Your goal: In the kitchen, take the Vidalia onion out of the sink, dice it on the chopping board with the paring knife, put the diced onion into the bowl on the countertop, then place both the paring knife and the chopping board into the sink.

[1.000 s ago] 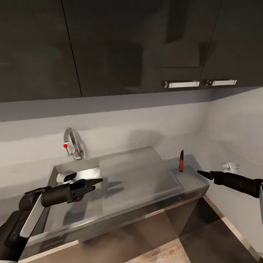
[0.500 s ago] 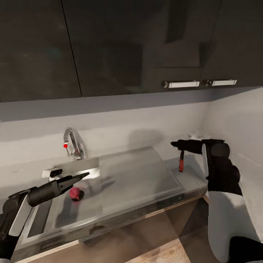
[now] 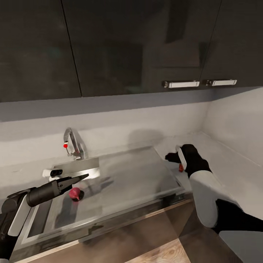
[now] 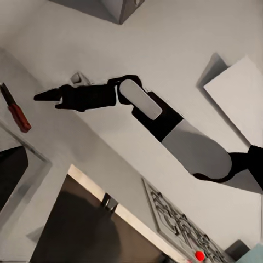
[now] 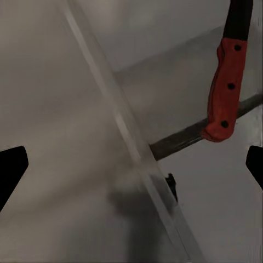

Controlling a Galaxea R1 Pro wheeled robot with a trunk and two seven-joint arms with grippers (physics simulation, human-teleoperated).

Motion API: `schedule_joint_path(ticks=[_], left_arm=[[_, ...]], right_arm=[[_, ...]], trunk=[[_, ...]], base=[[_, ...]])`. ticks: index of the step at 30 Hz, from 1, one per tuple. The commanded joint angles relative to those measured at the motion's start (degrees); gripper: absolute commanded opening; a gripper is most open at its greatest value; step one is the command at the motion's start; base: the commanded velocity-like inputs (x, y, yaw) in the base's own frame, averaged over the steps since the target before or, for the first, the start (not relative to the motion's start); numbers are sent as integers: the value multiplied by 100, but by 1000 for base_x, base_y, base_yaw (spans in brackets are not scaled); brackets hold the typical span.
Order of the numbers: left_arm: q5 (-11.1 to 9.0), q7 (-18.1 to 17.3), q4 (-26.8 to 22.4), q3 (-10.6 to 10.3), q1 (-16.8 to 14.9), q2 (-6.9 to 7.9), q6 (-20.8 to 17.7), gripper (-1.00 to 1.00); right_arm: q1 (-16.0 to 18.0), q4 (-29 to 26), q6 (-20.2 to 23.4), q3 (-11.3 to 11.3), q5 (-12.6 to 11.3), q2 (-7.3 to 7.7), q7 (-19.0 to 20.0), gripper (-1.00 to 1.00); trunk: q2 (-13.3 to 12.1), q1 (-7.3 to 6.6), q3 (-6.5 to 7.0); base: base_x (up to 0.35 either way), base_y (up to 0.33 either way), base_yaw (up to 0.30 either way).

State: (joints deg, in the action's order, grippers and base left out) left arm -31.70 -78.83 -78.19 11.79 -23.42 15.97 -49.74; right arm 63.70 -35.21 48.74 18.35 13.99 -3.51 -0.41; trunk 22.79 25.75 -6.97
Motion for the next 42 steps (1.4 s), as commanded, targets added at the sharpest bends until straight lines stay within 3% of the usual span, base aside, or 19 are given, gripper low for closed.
schedule_joint_path(ticks=[1,7,13,15,24,42], left_arm=[[-12,38,2,-1,-5,2,-84,100],[-11,359,5,-1,-5,3,-127,100],[-18,410,6,-1,-5,5,-140,100],[-19,411,6,-1,-5,4,-140,100],[-23,413,6,-1,-5,3,-141,100],[-46,413,6,1,-5,3,-150,100]], right_arm=[[9,95,-93,114,3,69,-7,100],[11,259,-254,350,10,286,-33,100],[11,236,-228,394,12,549,-45,100],[11,235,-230,393,10,575,-46,100],[11,234,-316,366,43,554,-56,100],[11,268,-355,350,37,554,-61,100]], trunk=[[13,4,-13],[13,4,-13],[13,4,-13],[13,4,-13],[13,4,-14],[13,4,-172]], base=[[0,0,0],[0,0,0],[0,0,0],[0,0,0],[0,0,0],[0,0,0]])
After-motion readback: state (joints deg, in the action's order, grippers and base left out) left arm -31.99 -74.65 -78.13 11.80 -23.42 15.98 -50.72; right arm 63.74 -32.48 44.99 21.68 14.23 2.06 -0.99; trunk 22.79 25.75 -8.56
